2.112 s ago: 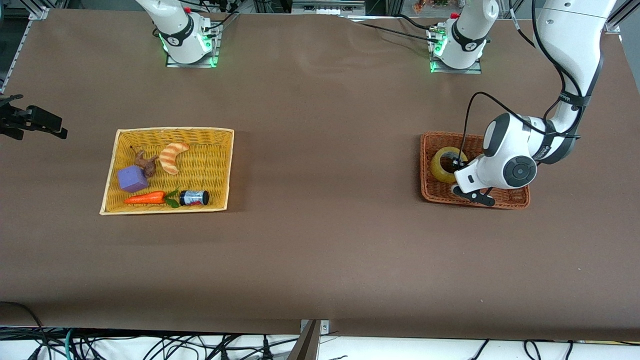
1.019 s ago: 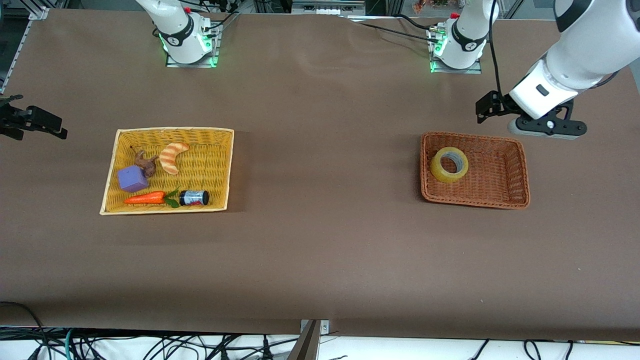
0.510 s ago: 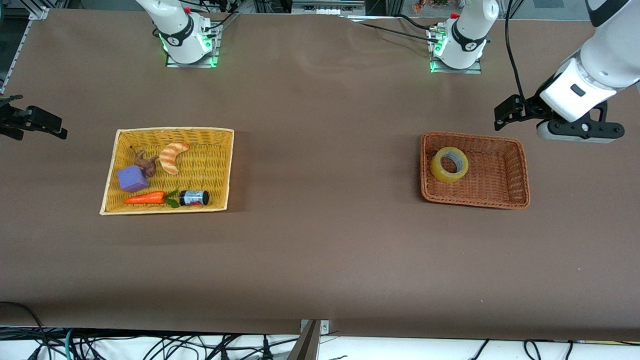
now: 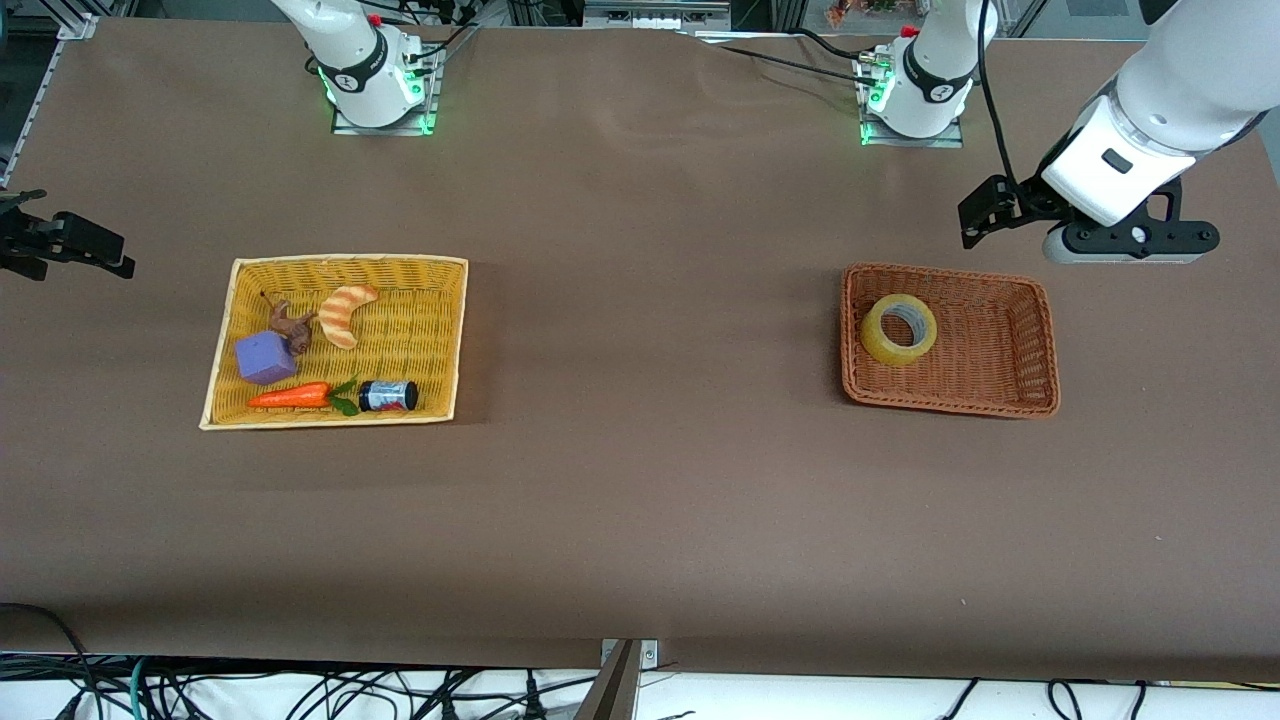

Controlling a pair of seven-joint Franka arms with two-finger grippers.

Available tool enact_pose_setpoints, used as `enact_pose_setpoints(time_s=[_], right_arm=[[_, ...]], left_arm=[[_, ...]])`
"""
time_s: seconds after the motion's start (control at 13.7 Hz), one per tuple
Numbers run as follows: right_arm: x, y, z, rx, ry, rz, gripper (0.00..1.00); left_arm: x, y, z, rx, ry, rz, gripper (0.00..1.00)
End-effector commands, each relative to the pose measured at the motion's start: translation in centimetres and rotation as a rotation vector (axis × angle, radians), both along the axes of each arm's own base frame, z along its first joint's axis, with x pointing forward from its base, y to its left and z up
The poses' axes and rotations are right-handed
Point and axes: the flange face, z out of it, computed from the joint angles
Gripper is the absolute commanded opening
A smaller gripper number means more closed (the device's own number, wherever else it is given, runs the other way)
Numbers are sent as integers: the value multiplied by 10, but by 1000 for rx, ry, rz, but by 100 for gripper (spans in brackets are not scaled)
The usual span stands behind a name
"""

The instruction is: Transfer tape with both arms

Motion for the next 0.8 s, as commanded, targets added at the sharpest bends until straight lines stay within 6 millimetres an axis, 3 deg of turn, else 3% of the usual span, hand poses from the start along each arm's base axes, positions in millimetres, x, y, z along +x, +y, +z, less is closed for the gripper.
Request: enact_pose_setpoints(time_s=[0.0, 0.07, 0.73], right_arm=[[2, -1, 4, 4, -1, 11, 100], [2, -2, 4, 4, -1, 8, 100], [2, -3, 4, 5, -2, 7, 100]], left_arm=[[1, 3, 5, 16, 7, -4, 100], [3, 11, 4, 16, 9, 10, 100], [4, 9, 5, 17, 11, 8, 100]])
